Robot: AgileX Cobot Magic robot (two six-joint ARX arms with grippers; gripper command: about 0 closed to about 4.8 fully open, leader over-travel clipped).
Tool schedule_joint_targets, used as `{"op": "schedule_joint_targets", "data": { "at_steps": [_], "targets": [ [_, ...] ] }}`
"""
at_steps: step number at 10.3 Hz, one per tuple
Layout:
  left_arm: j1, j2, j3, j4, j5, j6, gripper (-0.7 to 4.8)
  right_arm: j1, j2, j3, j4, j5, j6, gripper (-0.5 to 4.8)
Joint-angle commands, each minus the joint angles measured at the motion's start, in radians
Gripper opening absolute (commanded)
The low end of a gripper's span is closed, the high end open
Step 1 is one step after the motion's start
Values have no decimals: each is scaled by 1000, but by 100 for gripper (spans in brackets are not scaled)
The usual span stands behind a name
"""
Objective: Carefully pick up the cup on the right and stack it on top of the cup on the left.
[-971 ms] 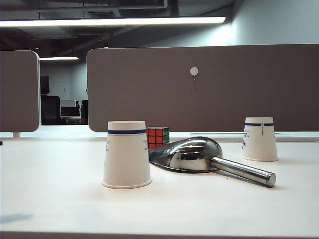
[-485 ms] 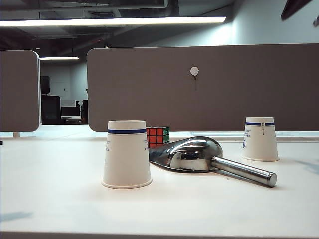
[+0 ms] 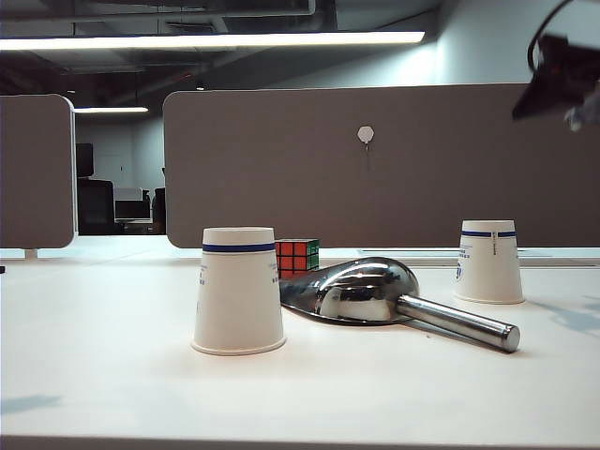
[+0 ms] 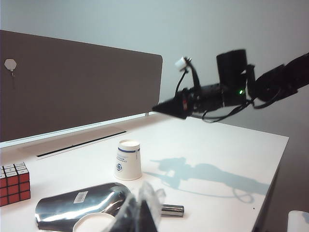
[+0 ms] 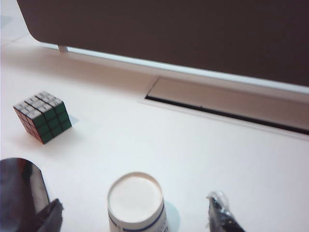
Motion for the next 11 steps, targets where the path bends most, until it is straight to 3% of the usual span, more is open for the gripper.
{"op": "schedule_joint_targets", "data": {
  "at_steps": [1, 4, 6, 11],
  "targets": [
    [-1, 1, 2, 3, 6, -3, -5, 10, 136, -7, 135, -68, 5, 387],
    [-1, 1, 2, -8, 7, -3, -5, 37, 232, -7, 257, -61, 4, 387],
    [-1, 1, 2, -8, 8, -2, -5, 36, 328, -7, 291, -60, -8, 459],
    [-1, 1, 2, -8, 8, -2, -5, 36, 393, -6, 344, -42, -23, 459]
  ]
}}
